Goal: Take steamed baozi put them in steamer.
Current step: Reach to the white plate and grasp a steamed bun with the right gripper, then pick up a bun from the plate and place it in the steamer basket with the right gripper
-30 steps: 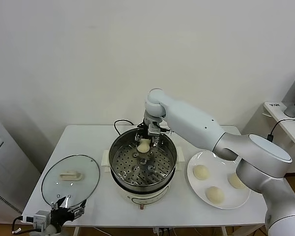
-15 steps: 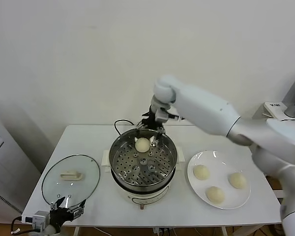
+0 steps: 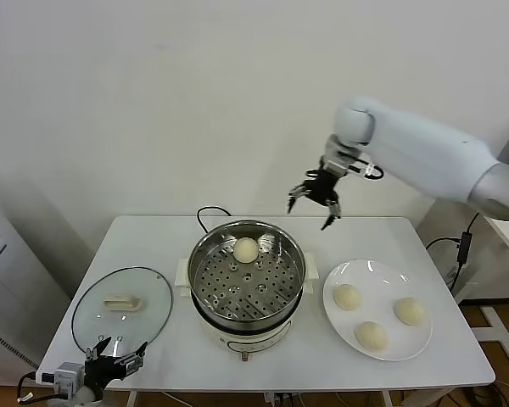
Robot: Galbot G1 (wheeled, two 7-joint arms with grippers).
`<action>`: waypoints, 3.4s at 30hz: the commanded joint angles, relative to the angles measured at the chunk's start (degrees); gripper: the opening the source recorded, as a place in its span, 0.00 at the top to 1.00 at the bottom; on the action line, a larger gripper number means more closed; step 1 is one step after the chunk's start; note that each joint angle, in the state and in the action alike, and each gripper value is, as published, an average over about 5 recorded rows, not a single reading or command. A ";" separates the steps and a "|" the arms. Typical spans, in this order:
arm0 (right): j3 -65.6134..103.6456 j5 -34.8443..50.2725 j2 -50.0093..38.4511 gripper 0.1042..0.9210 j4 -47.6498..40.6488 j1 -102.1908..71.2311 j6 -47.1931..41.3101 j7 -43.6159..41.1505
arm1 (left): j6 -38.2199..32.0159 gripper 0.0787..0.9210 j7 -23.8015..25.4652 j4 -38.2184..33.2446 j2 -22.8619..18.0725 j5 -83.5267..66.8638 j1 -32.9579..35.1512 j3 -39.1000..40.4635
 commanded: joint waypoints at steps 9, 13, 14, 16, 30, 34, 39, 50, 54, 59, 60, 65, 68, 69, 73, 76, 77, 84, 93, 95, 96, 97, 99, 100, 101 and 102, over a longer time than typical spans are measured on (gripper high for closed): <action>-4.37 3.49 -12.24 0.12 5.96 -6.46 -23.35 3.16 | 0.13 0.12 -0.01 -0.29 -0.51 0.06 0.28 -0.10; -2.43 1.13 -12.69 0.12 5.91 -9.81 -23.94 4.85 | 0.08 0.12 -0.01 -0.27 -0.66 0.06 0.45 -0.16; -2.07 0.71 -12.73 0.12 5.85 -10.46 -24.13 5.34 | 0.07 0.12 -0.01 -0.27 -0.70 0.06 0.49 -0.18; -1.18 0.26 -12.70 0.12 5.59 -12.12 -24.60 6.39 | 0.05 0.12 -0.01 -0.27 -0.74 0.06 0.55 -0.19; 6.05 -5.22 -9.50 0.12 0.77 -22.91 -25.48 11.82 | 0.04 0.12 0.00 -0.14 -0.92 0.06 0.48 -0.11; 8.46 -7.05 -8.84 0.12 -0.25 -25.57 -25.50 12.93 | 0.03 0.12 0.00 -0.03 -0.92 0.05 0.47 -0.17; 10.39 -8.67 -8.41 0.12 -1.22 -27.47 -25.74 13.76 | 0.04 0.12 -0.01 0.05 -0.90 0.06 0.53 -0.19; 12.66 -10.32 -8.08 0.12 -1.95 -29.91 -26.05 15.09 | 0.15 0.12 -0.02 0.05 -1.03 0.08 0.58 -0.20; 13.20 -10.53 -7.75 0.18 -2.17 -30.39 -26.33 15.41 | 0.18 0.12 -0.03 0.07 -1.01 0.11 0.60 -0.22; 13.72 -11.09 -7.68 0.28 -2.22 -30.78 -26.53 15.17 | 0.17 0.12 -0.05 0.09 -1.06 0.15 0.68 -0.31; 13.81 -11.19 -7.69 0.31 -2.20 -30.81 -26.54 15.07 | 0.17 0.12 -0.06 0.10 -1.09 0.20 0.72 -0.33; 14.06 -11.43 -7.78 0.46 -2.00 -30.62 -26.46 14.70 | 0.15 0.12 -0.08 0.35 -1.13 0.61 0.92 -0.37; 13.84 -11.41 -7.99 0.50 -1.43 -29.90 -26.45 14.21 | 0.17 0.12 -0.09 0.33 -1.25 0.63 1.00 -0.39; 13.65 -11.37 -8.11 0.51 -1.15 -29.51 -26.46 13.96 | 0.19 0.12 -0.10 0.28 -1.30 0.64 1.05 -0.41; 11.93 -10.42 -8.97 0.56 0.52 -27.14 -26.59 12.90 | 0.31 0.12 -0.14 -0.01 -1.56 0.75 1.15 -0.51; 8.70 -7.67 -10.29 0.57 2.95 -22.59 -26.94 12.12 | 0.49 0.12 -0.19 -0.26 -1.89 0.90 1.12 -0.55; 7.05 -6.33 -10.84 0.58 3.98 -20.17 -27.13 11.95 | 0.53 0.12 -0.20 -0.36 -1.97 1.00 1.13 -0.56; -5.78 6.65 -12.41 0.58 10.79 -1.32 -30.33 11.35 | 0.54 0.12 -0.23 -0.51 -2.07 1.38 1.22 -0.63; -14.73 25.05 -5.06 0.58 14.10 17.07 -37.23 11.36 | 0.40 0.12 -0.31 -0.28 -1.67 1.42 0.79 -0.19; -14.85 28.75 -3.43 0.58 14.31 18.24 -38.65 11.98 | 0.49 0.12 -0.34 -0.26 -1.74 1.53 0.61 -0.10; -14.82 30.31 -2.72 0.57 14.44 18.55 -39.21 12.42 | 0.51 0.12 -0.36 -0.25 -1.78 1.59 0.55 -0.08; -14.72 31.86 -1.92 0.57 14.63 18.69 -39.80 12.99 | 0.54 0.12 -0.37 -0.24 -1.81 1.64 0.54 -0.06; -14.41 34.42 -0.34 0.57 15.15 18.69 -40.90 14.47 | 0.52 0.12 -0.38 -0.20 -1.85 1.69 0.56 -0.04; -14.10 35.31 0.46 0.57 15.52 18.45 -41.46 15.40 | 0.50 0.12 -0.39 -0.16 -1.89 1.72 0.57 0.01; -13.75 36.16 1.30 0.58 15.95 18.06 -42.08 16.41 | 0.48 0.12 -0.38 -0.12 -1.93 1.75 0.57 0.05; -13.39 36.82 2.01 0.58 16.38 17.61 -42.62 17.41 | 0.46 0.12 -0.38 -0.08 -1.97 1.79 0.56 0.12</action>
